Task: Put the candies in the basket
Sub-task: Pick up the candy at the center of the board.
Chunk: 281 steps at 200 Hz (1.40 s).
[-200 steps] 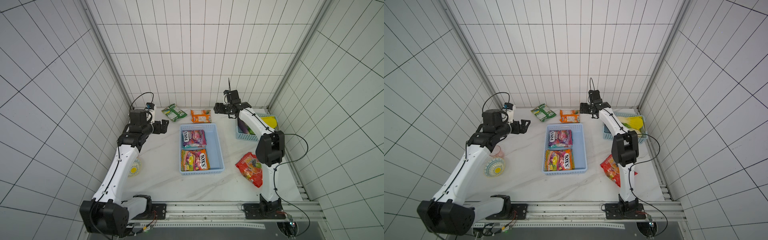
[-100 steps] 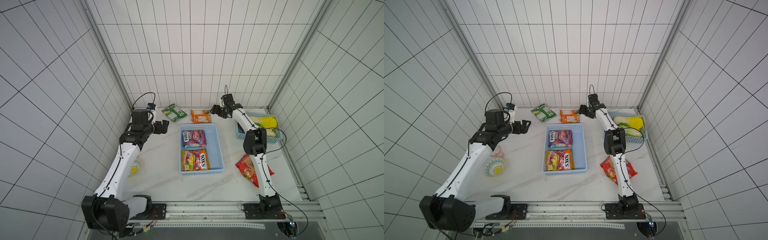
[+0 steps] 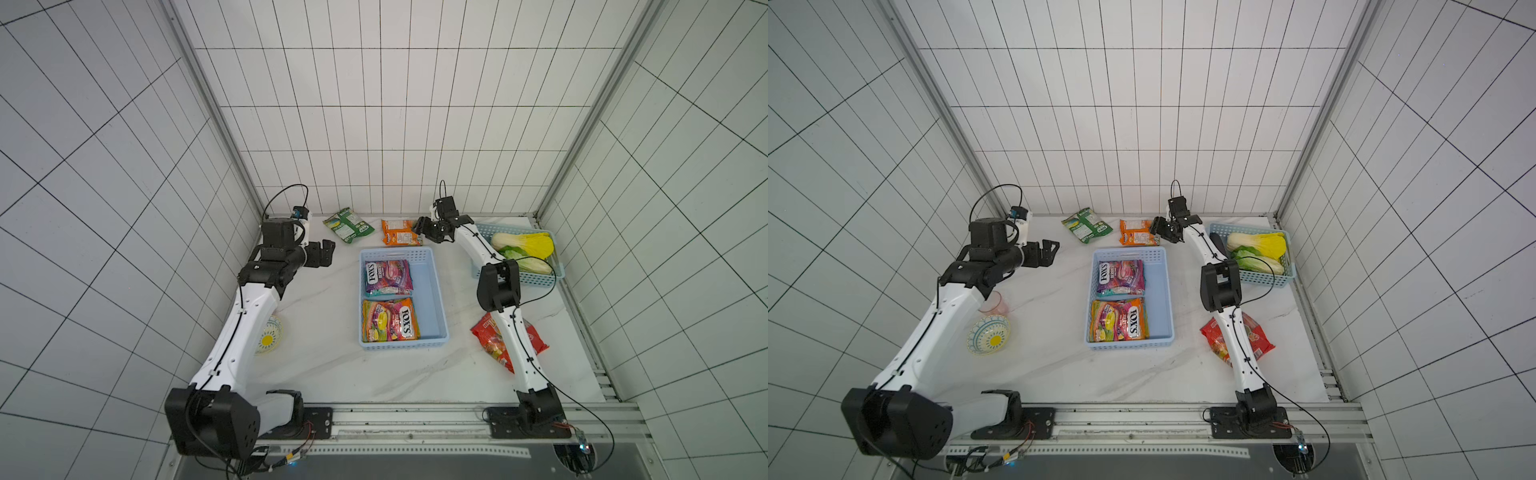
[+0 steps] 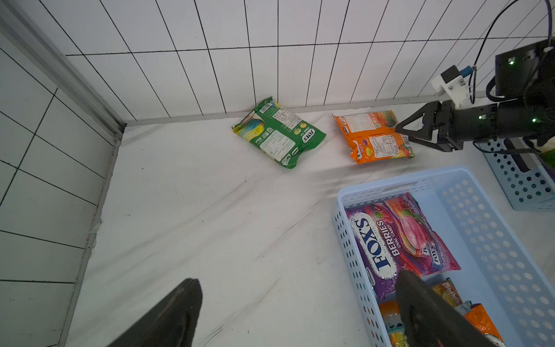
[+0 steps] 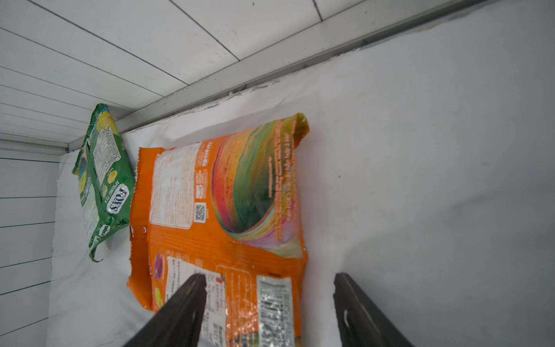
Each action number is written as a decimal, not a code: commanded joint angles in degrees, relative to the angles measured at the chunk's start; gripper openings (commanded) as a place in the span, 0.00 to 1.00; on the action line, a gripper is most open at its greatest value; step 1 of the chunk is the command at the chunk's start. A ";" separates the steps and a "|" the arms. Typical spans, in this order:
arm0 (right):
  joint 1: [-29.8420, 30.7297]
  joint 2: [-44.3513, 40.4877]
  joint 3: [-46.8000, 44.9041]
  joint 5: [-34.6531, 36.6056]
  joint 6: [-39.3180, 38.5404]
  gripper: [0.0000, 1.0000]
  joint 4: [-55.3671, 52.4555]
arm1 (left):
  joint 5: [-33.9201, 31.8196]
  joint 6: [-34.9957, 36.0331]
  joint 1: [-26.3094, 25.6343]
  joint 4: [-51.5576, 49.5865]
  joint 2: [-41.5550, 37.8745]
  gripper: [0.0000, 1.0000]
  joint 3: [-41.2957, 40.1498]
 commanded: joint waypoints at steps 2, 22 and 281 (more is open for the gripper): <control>1.23 4.08 0.75 0.46 0.38 0.66 -2.88 | -1.31 0.72 0.19 -0.12 0.71 0.98 2.31; 1.28 4.71 1.00 0.87 -0.09 0.51 -2.46 | -1.31 0.90 0.09 -0.07 0.19 0.98 1.93; 0.19 -30.53 -14.40 -3.38 -3.04 0.00 -1.31 | -0.80 0.50 0.37 1.41 -2.80 0.98 -0.41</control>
